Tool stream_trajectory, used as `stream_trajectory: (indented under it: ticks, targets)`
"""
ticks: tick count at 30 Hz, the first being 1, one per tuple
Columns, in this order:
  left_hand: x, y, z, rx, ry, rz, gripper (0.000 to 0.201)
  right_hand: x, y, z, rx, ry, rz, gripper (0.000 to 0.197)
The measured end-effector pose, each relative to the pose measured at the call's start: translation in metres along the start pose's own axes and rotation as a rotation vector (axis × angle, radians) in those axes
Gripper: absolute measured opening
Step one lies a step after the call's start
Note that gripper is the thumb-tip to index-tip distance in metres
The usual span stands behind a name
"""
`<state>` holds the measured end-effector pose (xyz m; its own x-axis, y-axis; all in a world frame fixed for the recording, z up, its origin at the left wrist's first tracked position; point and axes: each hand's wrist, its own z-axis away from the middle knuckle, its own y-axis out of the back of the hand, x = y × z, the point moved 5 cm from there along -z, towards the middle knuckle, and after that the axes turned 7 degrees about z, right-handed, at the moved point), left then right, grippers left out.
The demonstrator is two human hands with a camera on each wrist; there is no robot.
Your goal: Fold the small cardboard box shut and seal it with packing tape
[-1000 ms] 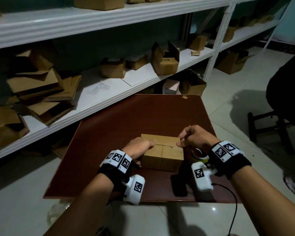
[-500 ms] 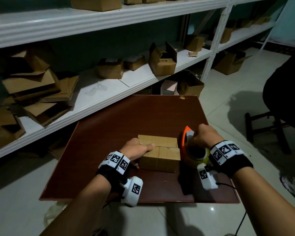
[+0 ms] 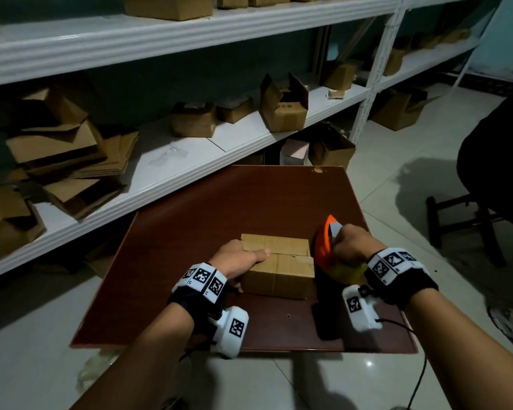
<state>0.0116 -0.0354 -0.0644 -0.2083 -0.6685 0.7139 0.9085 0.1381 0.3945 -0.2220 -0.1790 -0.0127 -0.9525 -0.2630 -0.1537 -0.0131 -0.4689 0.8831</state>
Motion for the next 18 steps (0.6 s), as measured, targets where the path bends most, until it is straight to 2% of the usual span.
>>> stream_trajectory:
  ticks: [5,8,10,13,16,18]
  targets:
    - [0.000,-0.001,-0.004,0.009,-0.009,0.004,0.079,0.009,0.021,-0.001,0.048,-0.032,-0.248,0.027]
    - [-0.001,-0.002,-0.005,0.008,-0.008,0.020,0.088,0.008,0.024,0.000,0.059,-0.019,-0.444,0.028]
    - [-0.001,-0.003,-0.005,0.014,-0.018,0.030,0.093,0.009,0.026,0.000,0.076,-0.027,-0.621,0.038]
    - [0.001,-0.003,-0.003,0.018,-0.039,0.036,0.085,0.002,0.034,0.005,0.095,-0.005,-0.849,0.045]
    - [0.003,-0.004,-0.001,0.023,-0.044,0.043,0.075,-0.007,0.047,0.016,0.143,0.062,-0.878,0.062]
    - [0.003,-0.005,-0.001,0.033,-0.043,0.048,0.074,-0.008,0.048,0.018,0.159,0.075,-0.866,0.055]
